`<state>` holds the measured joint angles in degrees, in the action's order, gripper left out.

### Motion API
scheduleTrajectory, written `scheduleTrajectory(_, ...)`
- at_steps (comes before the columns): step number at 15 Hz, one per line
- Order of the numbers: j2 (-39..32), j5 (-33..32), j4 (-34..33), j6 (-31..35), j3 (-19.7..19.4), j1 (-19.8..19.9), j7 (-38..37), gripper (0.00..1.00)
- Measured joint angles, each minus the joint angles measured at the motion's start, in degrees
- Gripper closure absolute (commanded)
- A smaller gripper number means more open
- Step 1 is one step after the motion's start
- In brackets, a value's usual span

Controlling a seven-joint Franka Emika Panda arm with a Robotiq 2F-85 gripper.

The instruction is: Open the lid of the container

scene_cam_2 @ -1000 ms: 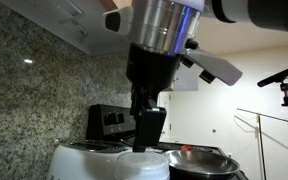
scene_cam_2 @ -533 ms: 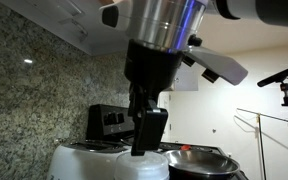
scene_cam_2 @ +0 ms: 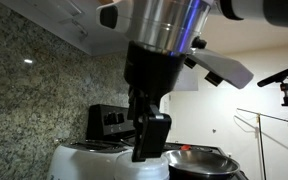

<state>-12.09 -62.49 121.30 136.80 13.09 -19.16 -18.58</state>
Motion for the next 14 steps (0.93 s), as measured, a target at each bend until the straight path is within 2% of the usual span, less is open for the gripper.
scheduleTrajectory(14, -2.6, 0.0, -3.8, -0.2, -1.2, 2.2, -0.3, 0.00)
